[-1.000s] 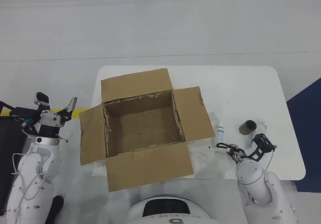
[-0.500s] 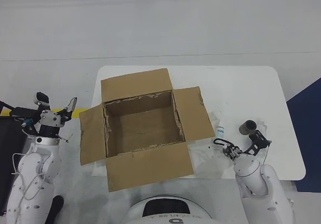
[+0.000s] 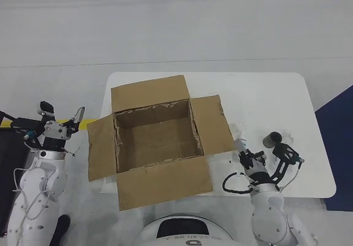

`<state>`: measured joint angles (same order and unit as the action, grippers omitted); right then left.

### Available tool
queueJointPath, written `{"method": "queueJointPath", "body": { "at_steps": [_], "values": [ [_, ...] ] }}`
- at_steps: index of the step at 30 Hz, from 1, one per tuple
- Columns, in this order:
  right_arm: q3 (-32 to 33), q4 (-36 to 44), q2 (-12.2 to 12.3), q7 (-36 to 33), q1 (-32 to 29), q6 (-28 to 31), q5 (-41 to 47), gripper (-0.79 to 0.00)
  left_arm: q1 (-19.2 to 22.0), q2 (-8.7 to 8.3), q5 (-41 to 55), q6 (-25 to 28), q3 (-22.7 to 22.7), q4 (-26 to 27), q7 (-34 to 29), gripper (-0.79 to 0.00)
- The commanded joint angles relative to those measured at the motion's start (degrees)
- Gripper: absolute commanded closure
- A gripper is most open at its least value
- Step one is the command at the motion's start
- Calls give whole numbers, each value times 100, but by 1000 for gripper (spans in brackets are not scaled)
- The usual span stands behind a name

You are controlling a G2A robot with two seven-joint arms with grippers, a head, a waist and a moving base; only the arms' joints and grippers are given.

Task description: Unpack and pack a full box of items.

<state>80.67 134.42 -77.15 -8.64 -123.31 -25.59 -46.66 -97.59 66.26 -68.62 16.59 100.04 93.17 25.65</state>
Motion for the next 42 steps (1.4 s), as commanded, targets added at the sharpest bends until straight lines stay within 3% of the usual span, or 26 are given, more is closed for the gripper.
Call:
{"method": "queueJointPath", "body": {
  "at_steps": [1, 14, 17, 20, 23, 27, 36, 42],
  "values": [
    [0, 4, 0, -58, 14, -428, -2, -785, 0, 0, 0, 0, 0, 0, 0, -785],
    [0, 4, 0, -58, 14, -428, -2, -785, 0, 0, 0, 0, 0, 0, 0, -785],
    [102, -310, 32, -154, 27, -362, -386, -785, 0, 0, 0, 0, 0, 0, 0, -785],
    [154, -474, 55, -114, -59, -296, -762, -659, 0, 0, 0, 0, 0, 0, 0, -785],
    [325, -624, 73, -160, -108, -285, -920, -400, 0, 0, 0, 0, 0, 0, 0, -785],
    [389, -858, 106, -511, -52, -380, -1466, -308, 0, 0, 0, 0, 0, 0, 0, -785],
    [318, -1532, 100, -899, 343, -605, -1851, -360, 0, 0, 0, 0, 0, 0, 0, -785],
    [280, -1683, 93, -1156, 491, -758, -2092, -354, 0, 0, 0, 0, 0, 0, 0, -785]
  ]
}}
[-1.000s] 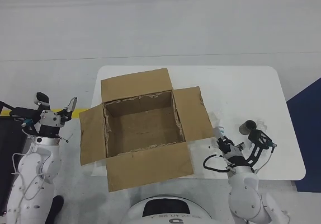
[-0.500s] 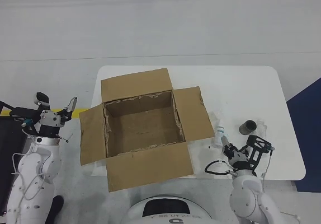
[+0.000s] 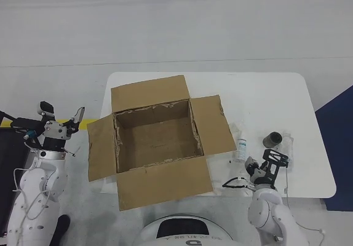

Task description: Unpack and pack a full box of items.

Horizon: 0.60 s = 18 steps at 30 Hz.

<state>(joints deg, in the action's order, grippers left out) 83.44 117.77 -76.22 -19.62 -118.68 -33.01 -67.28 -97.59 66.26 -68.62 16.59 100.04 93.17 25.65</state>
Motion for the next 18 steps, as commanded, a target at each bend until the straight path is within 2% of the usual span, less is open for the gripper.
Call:
{"method": "queueJointPath", "body": {
  "at_steps": [1, 8, 18],
  "values": [
    [-3, -28, 0, -99, 43, -18, -71, -348, 0, 0, 0, 0, 0, 0, 0, -785],
    [-98, -86, -2, -274, 59, -59, -456, -339, 0, 0, 0, 0, 0, 0, 0, -785],
    [-347, -418, -57, -677, 440, -526, -881, -329, 0, 0, 0, 0, 0, 0, 0, -785]
  ]
}}
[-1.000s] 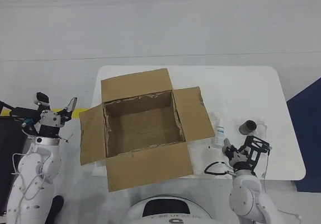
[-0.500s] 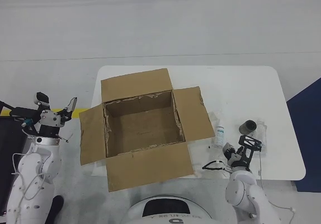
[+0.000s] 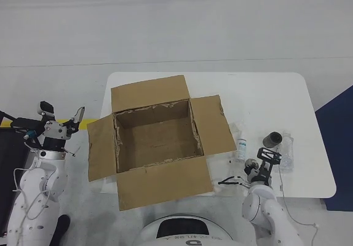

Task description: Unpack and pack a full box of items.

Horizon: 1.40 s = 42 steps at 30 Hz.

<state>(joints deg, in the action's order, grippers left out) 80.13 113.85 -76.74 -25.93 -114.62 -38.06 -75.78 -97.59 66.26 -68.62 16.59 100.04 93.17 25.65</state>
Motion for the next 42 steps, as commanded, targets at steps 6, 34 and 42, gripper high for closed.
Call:
{"method": "queueJointPath", "body": {
  "at_steps": [6, 34, 42],
  "values": [
    [-99, -168, -31, -184, 181, -165, -248, -305, 0, 0, 0, 0, 0, 0, 0, -785],
    [408, 1168, -152, 1189, -880, 462, 1121, 0, 0, 0, 0, 0, 0, 0, 0, -785],
    [521, 2079, -95, 2635, -2003, 2351, 1356, 0, 0, 0, 0, 0, 0, 0, 0, -785]
  ]
}}
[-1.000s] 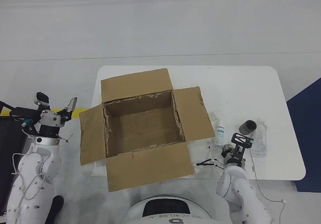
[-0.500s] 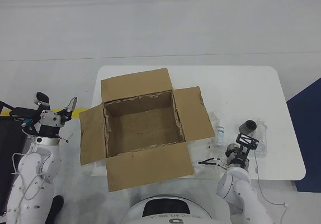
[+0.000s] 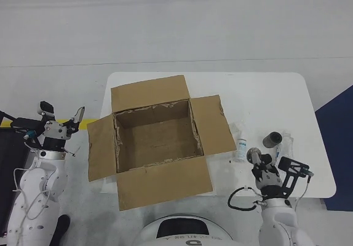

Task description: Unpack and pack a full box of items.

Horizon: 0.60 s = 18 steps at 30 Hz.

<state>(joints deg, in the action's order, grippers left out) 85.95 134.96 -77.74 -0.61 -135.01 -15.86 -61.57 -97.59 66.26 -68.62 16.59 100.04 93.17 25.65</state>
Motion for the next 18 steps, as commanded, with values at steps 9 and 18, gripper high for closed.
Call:
{"method": "queueJointPath", "body": {
  "at_steps": [9, 18],
  "values": [
    [-1575, -32, -31, -25, 525, -127, -1618, 0, 0, 0, 0, 0, 0, 0, 0, -785],
    [-2650, -32, -213, -1973, 2388, -913, -2491, 0, 0, 0, 0, 0, 0, 0, 0, -785]
  ]
}}
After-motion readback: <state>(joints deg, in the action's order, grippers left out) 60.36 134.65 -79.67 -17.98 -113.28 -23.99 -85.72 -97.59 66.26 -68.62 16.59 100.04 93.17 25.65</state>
